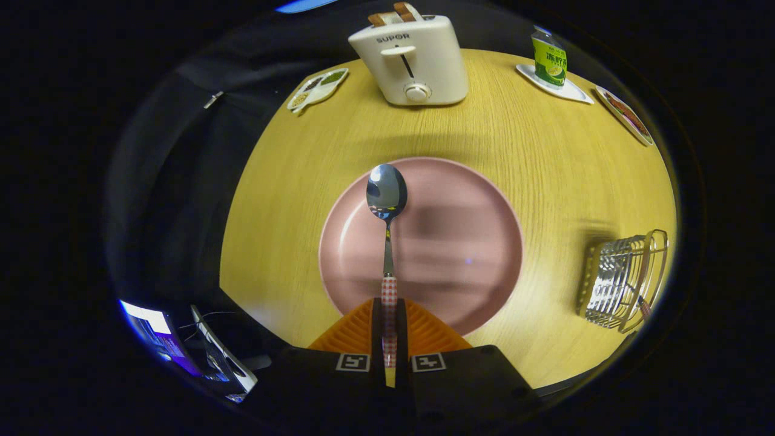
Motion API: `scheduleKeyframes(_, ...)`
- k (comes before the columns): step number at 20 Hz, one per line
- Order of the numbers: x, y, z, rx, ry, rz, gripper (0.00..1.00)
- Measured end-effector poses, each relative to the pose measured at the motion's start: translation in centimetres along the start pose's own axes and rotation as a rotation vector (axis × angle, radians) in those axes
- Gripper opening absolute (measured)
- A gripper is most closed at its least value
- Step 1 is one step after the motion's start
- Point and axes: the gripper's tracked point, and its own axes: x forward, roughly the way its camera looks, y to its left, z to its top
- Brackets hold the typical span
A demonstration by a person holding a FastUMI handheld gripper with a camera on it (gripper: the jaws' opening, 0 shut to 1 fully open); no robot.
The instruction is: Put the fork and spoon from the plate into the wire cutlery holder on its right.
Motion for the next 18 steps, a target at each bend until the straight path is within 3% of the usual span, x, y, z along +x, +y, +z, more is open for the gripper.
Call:
scheduleKeyframes(8, -13.4, -7.8, -0.6, -0.112, -0.071, -0.039, 0.1)
scheduleKeyframes(18, -21.2, -19.0, -3.0, -0.294, 0.125, -0.209, 0.1)
